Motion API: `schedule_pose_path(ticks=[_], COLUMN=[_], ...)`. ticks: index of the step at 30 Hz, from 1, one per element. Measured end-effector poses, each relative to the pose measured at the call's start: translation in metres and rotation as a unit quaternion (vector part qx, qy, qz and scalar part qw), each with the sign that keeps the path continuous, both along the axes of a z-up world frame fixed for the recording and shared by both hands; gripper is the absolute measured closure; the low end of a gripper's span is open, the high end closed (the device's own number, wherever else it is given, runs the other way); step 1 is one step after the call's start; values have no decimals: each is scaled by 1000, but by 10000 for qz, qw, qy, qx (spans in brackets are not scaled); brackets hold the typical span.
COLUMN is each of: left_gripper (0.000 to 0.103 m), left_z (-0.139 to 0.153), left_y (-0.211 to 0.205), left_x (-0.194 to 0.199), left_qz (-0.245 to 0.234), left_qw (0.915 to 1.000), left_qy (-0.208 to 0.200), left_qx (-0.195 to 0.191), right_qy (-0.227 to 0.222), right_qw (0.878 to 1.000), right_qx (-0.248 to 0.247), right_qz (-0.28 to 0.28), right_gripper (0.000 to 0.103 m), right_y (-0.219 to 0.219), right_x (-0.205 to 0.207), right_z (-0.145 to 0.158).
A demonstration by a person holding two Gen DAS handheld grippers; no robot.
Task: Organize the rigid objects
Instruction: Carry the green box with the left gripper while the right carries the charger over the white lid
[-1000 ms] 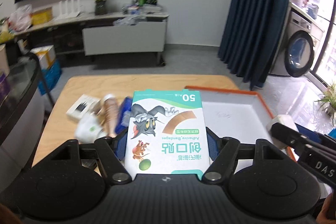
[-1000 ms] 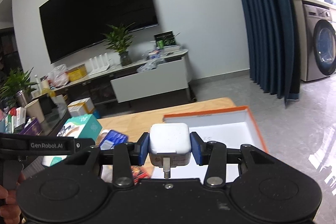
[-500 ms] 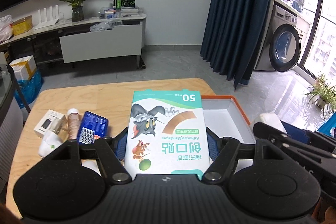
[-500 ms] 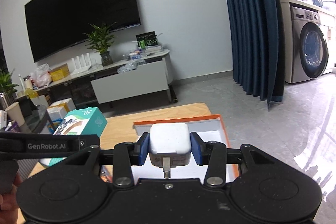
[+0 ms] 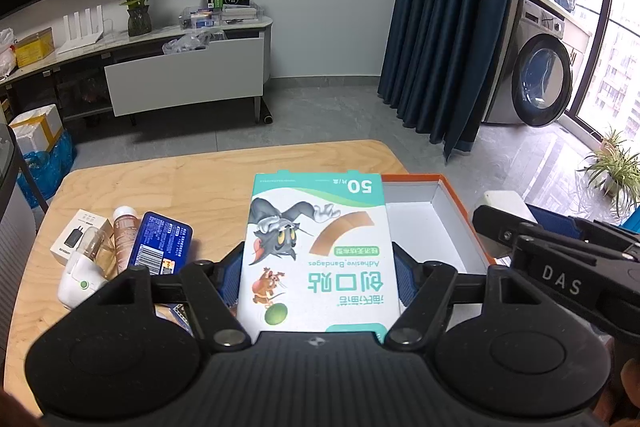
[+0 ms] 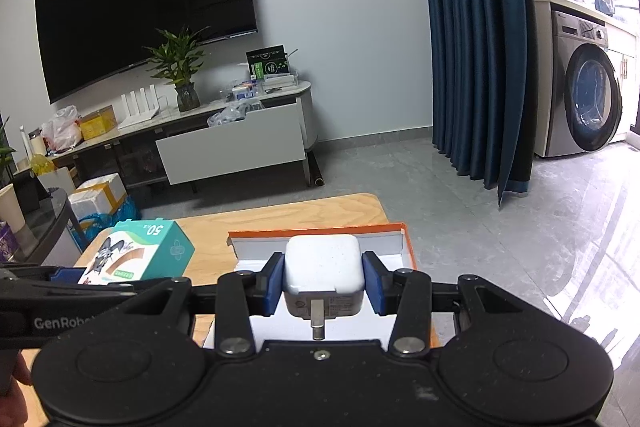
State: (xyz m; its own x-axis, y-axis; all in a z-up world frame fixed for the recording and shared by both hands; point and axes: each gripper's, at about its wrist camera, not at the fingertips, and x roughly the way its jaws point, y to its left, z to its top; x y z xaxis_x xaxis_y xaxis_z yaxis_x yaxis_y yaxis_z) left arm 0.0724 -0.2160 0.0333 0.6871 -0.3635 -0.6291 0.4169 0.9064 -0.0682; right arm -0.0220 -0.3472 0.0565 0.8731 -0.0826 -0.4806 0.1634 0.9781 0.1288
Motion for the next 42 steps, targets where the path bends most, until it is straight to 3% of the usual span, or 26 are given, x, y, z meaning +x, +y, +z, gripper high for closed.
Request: schedule_pose_path(ticks=[42], left_gripper=[31], left_z=[-9], left_y=[-19], left_x=[29], left_qz=[-2], left_qw=[9998], left_qy=[126], left_qx=[145], right_qy=[499], right_qw=[9987], right_qx=[-94], right_qz=[-14], right_gripper=[52], right_y=[-6], right_x=[64], right_z=[-19])
